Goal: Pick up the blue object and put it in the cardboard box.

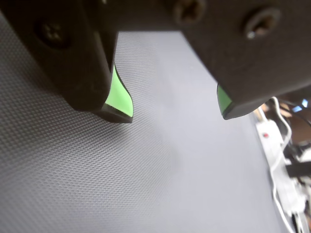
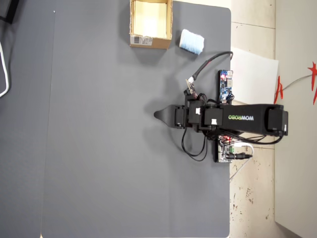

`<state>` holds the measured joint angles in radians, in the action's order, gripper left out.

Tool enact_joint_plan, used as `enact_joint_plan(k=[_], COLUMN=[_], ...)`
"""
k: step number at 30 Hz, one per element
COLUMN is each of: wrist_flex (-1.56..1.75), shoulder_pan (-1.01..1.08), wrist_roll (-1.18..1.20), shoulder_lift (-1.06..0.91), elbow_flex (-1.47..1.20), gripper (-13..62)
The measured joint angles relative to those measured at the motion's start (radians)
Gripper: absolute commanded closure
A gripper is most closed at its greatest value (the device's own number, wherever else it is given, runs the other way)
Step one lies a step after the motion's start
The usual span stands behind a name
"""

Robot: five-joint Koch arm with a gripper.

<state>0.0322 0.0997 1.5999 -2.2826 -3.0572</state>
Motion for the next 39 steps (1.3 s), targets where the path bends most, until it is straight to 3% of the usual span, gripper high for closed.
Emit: enact_joint_plan(k=[11,22,39], wrist_flex=[-0.563,-0.578,-0.765], shoulder_pan=[0.029,0.169,0.523], wrist_roll=[-0.426,-0.767,-0.798], shoulder_lift=[0.000,0.000,0.117], elbow_flex=[0.279,0.403,0.715], gripper=[16.3,16.3,16.3])
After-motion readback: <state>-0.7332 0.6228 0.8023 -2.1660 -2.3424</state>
